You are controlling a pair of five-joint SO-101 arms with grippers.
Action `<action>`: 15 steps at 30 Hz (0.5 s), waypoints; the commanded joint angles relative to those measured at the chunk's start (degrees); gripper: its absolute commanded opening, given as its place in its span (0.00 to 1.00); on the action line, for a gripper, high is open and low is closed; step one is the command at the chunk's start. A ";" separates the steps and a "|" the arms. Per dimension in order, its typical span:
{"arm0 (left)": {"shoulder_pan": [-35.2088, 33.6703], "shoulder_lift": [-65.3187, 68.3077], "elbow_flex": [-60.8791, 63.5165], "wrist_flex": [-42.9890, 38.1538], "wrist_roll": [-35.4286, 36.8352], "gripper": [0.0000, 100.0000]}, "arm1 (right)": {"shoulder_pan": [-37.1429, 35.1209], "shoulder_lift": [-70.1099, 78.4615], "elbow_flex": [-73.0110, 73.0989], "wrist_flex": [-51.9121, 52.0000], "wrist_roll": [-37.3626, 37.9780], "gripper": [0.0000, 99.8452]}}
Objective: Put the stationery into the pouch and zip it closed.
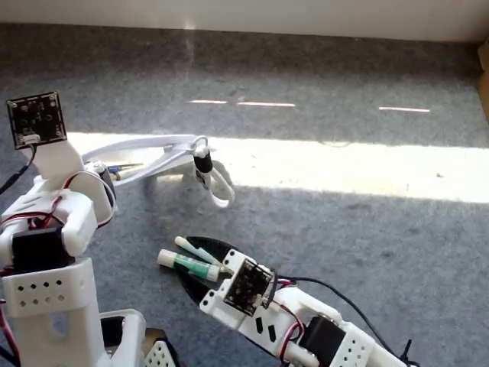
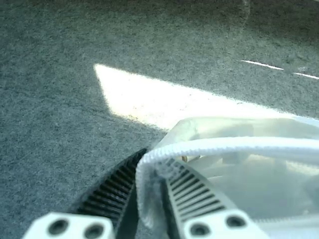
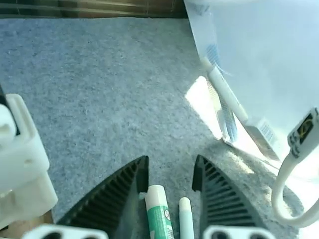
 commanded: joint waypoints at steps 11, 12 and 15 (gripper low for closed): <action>-0.84 0.75 1.45 -1.67 0.26 0.01 | -0.66 -0.13 8.84 4.88 -19.78 0.14; -0.84 0.75 1.45 -1.67 0.26 0.01 | -0.66 -0.13 8.84 6.46 -21.89 0.14; -0.84 0.75 1.45 -1.67 0.26 0.01 | -0.57 -0.13 8.84 9.10 -29.54 0.14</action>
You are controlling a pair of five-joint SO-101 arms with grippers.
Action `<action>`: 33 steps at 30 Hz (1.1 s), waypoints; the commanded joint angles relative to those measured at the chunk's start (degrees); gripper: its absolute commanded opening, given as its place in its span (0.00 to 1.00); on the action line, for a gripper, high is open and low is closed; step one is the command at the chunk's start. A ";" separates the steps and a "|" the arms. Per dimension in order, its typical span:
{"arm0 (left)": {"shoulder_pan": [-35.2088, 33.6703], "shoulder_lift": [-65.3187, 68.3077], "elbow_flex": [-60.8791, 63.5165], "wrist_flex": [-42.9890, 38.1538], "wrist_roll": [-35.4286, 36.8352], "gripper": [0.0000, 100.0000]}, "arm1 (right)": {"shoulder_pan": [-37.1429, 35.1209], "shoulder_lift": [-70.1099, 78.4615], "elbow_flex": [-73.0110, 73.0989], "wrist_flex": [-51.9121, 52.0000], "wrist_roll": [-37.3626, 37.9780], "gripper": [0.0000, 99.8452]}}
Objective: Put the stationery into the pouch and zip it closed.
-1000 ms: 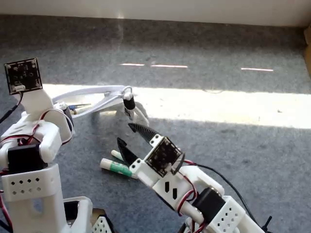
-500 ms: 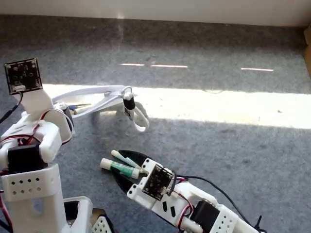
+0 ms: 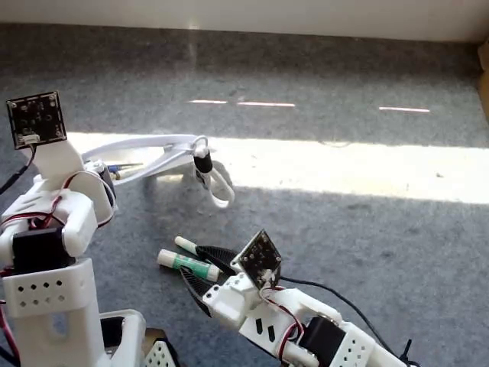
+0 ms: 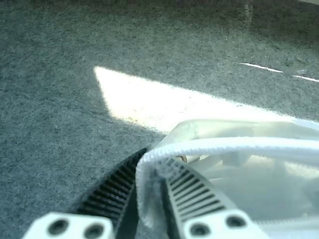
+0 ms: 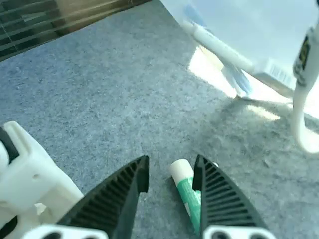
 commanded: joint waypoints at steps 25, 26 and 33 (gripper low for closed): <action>-0.84 0.75 0.92 -0.44 0.26 0.01 | 6.81 -0.66 8.84 4.09 -29.01 0.14; -0.84 0.75 0.92 -0.44 0.26 0.01 | 8.04 -0.66 8.84 4.09 -29.01 0.14; -0.84 0.75 0.92 -0.53 0.26 0.01 | 11.82 -0.66 8.84 4.35 -20.40 0.14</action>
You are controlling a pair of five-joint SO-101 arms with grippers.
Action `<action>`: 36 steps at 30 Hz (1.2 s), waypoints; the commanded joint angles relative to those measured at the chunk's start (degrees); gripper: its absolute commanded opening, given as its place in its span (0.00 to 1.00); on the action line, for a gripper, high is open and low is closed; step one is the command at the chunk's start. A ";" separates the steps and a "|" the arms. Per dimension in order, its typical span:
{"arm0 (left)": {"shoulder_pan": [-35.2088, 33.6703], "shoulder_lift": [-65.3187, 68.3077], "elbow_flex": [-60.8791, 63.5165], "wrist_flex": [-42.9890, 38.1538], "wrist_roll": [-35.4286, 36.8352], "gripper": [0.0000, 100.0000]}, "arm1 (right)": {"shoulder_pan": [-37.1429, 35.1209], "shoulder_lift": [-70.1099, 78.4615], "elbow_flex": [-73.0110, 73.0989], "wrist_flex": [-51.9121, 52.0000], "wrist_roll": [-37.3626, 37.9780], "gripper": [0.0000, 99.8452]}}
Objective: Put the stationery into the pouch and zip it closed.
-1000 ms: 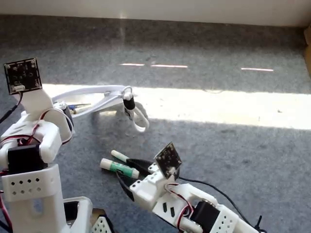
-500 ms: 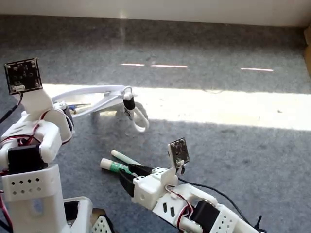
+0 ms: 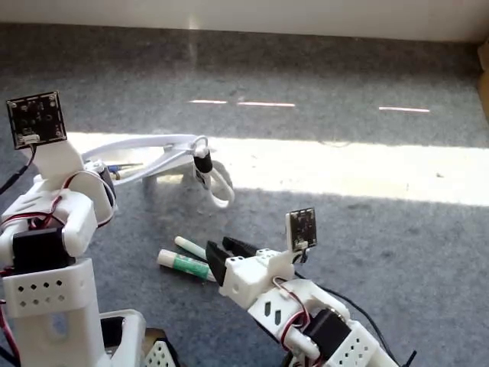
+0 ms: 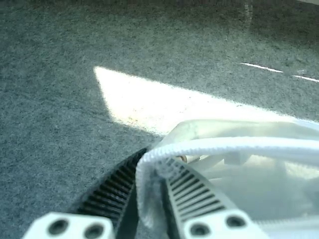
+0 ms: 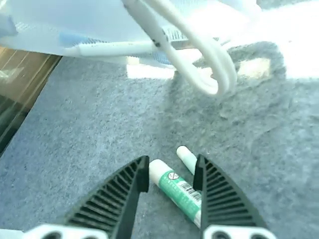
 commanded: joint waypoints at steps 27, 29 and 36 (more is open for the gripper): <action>-0.84 0.75 1.01 -0.44 0.26 0.01 | 0.84 0.04 -2.42 10.77 11.96 0.14; -0.84 0.75 1.01 -0.44 0.26 0.01 | 0.84 0.04 -2.77 11.38 13.45 0.14; -0.84 0.75 1.01 -0.53 0.26 0.01 | 0.75 0.04 -5.05 13.85 20.13 0.14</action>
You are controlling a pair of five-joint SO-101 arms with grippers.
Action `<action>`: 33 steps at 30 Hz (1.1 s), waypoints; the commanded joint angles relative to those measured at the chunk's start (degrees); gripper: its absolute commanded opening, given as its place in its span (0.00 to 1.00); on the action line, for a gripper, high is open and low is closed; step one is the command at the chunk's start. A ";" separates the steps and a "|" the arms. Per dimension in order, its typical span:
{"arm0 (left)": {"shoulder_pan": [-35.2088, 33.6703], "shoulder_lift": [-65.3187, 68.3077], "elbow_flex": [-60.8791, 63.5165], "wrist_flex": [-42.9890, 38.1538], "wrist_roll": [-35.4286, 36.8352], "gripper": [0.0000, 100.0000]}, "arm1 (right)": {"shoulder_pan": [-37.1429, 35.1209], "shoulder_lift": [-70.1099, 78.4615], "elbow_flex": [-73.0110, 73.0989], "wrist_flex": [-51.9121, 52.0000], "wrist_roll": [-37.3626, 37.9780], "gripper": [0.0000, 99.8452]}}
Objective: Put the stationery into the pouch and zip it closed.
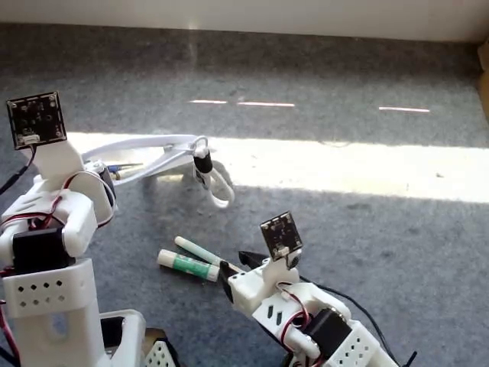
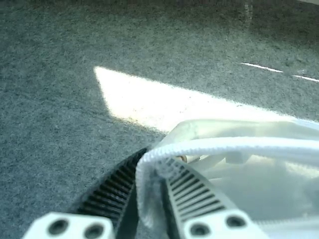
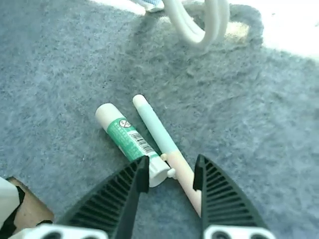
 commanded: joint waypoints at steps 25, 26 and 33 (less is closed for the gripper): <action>-0.84 0.75 0.92 -0.44 0.26 0.01 | -12.26 59.38 -41.89 0.04 14.77 0.14; -0.84 0.75 0.92 -0.44 0.26 0.01 | -12.26 61.76 -43.30 0.04 15.21 0.14; -0.92 0.75 0.92 -0.53 0.26 0.01 | -14.73 74.59 -48.57 -0.48 23.91 0.14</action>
